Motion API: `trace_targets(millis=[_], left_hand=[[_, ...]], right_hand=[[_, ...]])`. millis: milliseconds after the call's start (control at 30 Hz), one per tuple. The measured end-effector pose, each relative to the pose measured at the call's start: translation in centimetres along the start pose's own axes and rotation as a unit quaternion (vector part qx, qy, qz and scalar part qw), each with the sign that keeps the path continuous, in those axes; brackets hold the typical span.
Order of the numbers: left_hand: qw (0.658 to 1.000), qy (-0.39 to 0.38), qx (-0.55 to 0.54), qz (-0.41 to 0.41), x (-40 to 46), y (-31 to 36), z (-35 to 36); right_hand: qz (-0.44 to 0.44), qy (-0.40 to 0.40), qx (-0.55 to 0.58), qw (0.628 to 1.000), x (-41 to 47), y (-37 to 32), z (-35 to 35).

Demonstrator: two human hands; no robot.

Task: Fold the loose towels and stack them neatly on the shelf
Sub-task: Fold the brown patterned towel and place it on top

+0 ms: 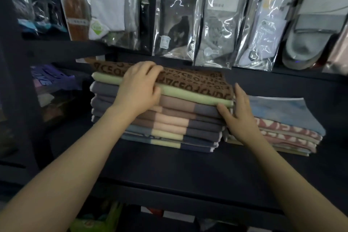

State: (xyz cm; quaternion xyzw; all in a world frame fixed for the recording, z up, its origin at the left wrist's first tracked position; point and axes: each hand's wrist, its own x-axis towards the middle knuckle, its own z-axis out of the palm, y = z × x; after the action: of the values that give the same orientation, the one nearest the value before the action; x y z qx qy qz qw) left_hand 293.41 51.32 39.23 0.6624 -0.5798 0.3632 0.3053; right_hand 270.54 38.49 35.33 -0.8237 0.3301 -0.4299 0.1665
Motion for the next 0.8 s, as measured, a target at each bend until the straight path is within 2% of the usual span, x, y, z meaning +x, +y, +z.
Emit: trace_targets(millis=[67,133,233,300,400,533,667,733,800], left_hand=[[0.997,0.003,-0.029,0.072,0.7,3.0,0.4],[0.990,-0.008,-0.058,0.130,1.5,5.9,1.4],[0.974,-0.091,-0.063,0.199,2.0,9.0,3.5],[0.970,-0.109,-0.028,0.216,1.7,9.5,4.6],[0.975,-0.059,0.031,0.213,1.0,9.1,5.7],[0.978,0.006,0.040,0.207,1.6,8.6,6.3],[0.982,0.048,0.039,0.177,2.5,8.3,7.0],[0.978,0.058,0.047,0.192,2.3,8.4,7.5],[0.963,0.081,0.050,0.250,1.1,8.4,8.0]], right_hand=[[0.098,-0.052,0.196,0.974,-1.2,1.7,-0.9],[0.133,-0.083,0.274,0.949,-2.2,3.1,-1.0],[0.102,-0.126,0.290,0.943,-3.2,4.1,-0.4],[0.083,-0.155,0.292,0.940,-3.6,4.3,0.3],[0.047,-0.163,0.243,0.955,-3.9,4.3,1.4],[0.023,-0.079,0.214,0.973,-4.1,3.7,3.2],[0.010,-0.017,0.129,0.992,-3.3,3.9,3.9],[0.002,-0.017,0.133,0.991,-2.5,4.1,3.6],[0.004,-0.023,0.141,0.990,-1.8,4.2,3.1]])
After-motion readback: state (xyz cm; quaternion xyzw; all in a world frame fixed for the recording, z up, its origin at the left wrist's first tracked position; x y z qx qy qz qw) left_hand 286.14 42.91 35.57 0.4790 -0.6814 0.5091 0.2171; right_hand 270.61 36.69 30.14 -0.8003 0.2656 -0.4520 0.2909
